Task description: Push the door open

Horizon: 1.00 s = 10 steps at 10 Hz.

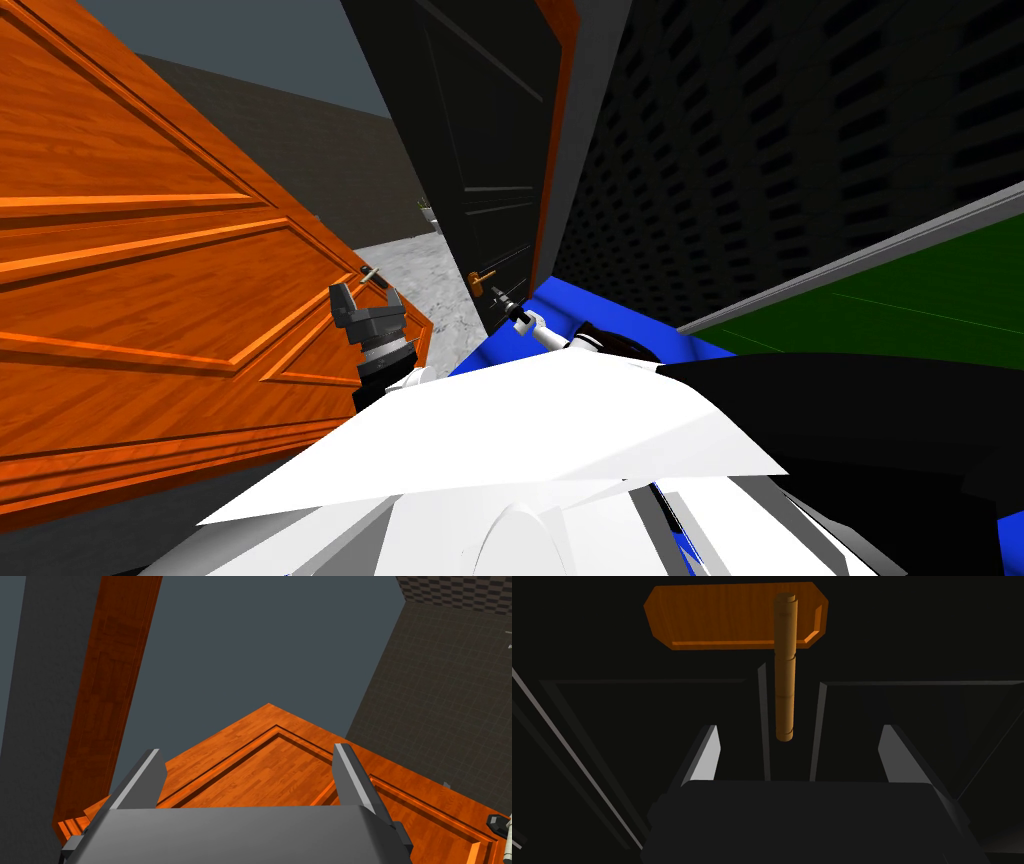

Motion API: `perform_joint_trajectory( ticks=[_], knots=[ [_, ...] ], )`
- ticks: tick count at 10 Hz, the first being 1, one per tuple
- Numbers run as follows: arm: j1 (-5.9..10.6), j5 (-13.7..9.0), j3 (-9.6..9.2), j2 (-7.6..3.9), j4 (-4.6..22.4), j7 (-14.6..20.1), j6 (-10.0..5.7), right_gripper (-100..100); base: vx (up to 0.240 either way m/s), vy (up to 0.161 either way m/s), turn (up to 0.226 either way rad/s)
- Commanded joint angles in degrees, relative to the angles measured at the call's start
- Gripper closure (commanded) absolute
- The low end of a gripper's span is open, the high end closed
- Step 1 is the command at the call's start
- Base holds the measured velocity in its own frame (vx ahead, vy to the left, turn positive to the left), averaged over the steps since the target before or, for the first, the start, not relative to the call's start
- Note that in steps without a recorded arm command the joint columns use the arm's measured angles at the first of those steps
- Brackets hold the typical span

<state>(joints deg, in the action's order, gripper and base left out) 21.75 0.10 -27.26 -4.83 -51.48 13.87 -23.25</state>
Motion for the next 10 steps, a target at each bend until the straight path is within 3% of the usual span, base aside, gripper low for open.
perform_joint_trajectory(
  ticks=[1, 2, 10],
  knots=[
    [0.00, 0.0, 0.00, 0.00, 0.0, 0.0, 0.00, -100, -0.003, 0.001, 0.011],
    [0.10, 0.0, -0.79, -0.26, -0.1, 0.6, 0.06, -100, 0.024, -0.004, -0.080],
    [0.10, 0.0, -0.79, -0.26, -0.1, 0.6, 0.06, -100, 0.003, 0.000, 0.004]
  ],
)
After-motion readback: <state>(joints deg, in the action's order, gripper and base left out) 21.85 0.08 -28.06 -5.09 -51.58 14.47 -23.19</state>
